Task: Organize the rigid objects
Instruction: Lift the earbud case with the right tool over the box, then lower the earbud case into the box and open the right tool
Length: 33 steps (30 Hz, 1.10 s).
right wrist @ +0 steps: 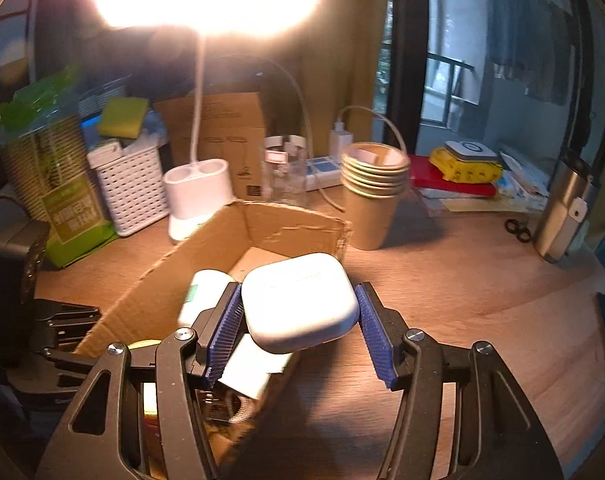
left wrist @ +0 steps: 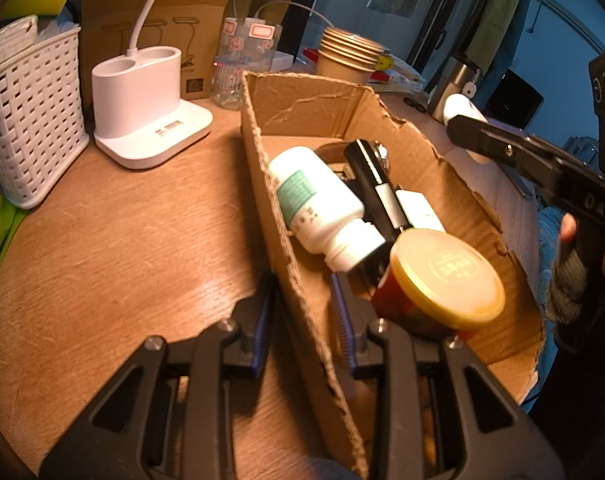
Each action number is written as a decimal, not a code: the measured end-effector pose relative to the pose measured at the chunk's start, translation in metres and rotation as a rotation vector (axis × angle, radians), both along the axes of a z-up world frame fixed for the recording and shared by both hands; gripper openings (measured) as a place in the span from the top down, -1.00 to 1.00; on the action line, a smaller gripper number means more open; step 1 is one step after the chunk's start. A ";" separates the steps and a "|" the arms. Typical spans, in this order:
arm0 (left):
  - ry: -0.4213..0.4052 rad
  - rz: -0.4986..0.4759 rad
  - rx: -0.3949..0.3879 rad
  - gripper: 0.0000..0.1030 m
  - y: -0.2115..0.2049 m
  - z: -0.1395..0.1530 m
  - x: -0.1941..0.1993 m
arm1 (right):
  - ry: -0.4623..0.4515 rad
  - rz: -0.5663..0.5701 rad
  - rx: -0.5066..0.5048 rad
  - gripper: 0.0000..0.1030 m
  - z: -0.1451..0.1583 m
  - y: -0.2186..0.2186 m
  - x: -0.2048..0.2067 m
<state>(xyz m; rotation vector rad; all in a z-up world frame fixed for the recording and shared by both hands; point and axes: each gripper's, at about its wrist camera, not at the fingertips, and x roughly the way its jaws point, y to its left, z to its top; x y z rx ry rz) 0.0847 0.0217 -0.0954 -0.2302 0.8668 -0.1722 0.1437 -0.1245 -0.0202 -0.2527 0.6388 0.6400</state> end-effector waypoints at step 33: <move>-0.001 0.000 0.000 0.42 -0.001 0.000 0.000 | 0.108 0.092 -0.072 -0.18 -0.031 0.038 -0.008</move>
